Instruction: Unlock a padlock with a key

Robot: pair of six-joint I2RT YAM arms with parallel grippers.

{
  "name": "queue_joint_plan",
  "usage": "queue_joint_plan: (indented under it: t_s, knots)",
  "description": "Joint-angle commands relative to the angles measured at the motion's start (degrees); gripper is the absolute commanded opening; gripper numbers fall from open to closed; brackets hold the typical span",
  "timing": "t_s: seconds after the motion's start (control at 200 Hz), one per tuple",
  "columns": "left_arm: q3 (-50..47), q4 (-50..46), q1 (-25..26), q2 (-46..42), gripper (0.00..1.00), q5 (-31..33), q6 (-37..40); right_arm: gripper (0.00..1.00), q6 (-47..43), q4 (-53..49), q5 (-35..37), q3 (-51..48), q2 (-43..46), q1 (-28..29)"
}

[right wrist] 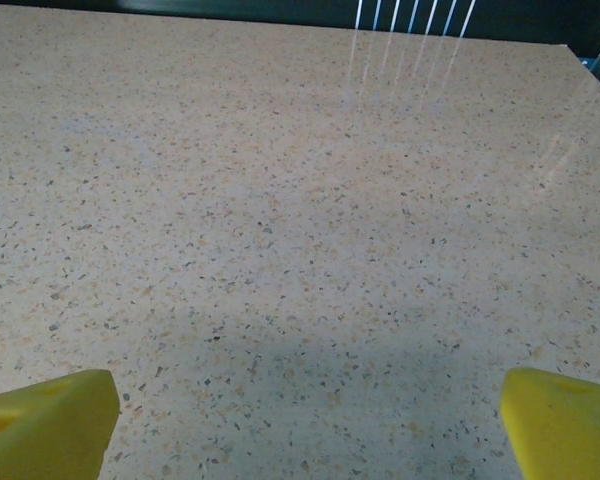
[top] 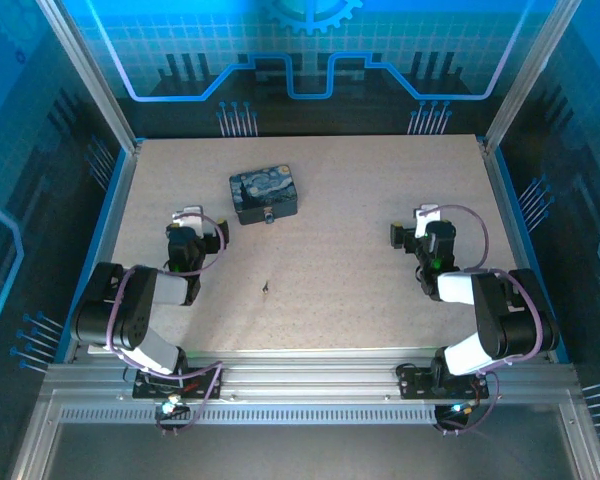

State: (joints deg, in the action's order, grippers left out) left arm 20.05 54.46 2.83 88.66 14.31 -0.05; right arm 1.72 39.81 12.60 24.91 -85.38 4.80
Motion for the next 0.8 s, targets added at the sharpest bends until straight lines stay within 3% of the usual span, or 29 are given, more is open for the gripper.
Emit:
queue_joint_plan:
  t_s: [0.0,0.055,0.135,0.24,0.35,0.46,0.575,0.69,0.795]
  knots:
    - [-2.34,0.77,-0.26,-5.88,0.99,-0.48,-0.27,0.97,-0.22,-17.54,2.02,8.76,4.69,2.46]
    - [-1.64,-6.34,0.24,-11.39,0.99,-0.63,-0.71,0.96,4.38,-29.5,1.52,14.48,5.75,2.66]
    - [3.65,-27.81,0.3,-20.54,0.98,-0.8,-7.02,0.9,6.06,-38.01,-0.79,18.92,6.69,4.68]
    - [10.45,-47.9,1.57,-26.26,0.85,-3.78,-11.29,0.85,11.4,-43.88,-3.05,21.55,8.05,9.48]
    - [14.7,-61.66,4.92,-28.44,0.71,-6.37,-16.86,0.78,17.94,-49.23,-8.34,24.64,6.27,16.73]
    - [16.79,-70.67,13.44,-27.42,0.57,-5.65,-20.14,0.78,19.85,-56.91,-7.25,30.49,0.47,24.97]
    - [17.48,-76.82,23.82,-24.9,0.47,-1.4,-23.09,0.76,23.78,-60.5,-7.77,32.99,-3.85,29.6]
    - [17.57,-79.4,29.33,-21.21,0.37,-1.33,-25.17,0.71,27.33,-56.39,-11.63,30.33,-4.11,31.89]
    - [15.91,-76.48,32.5,-19.0,0.34,-0.92,-25.64,0.68,28.94,-54.24,-12.53,28.72,-4.39,33.69]
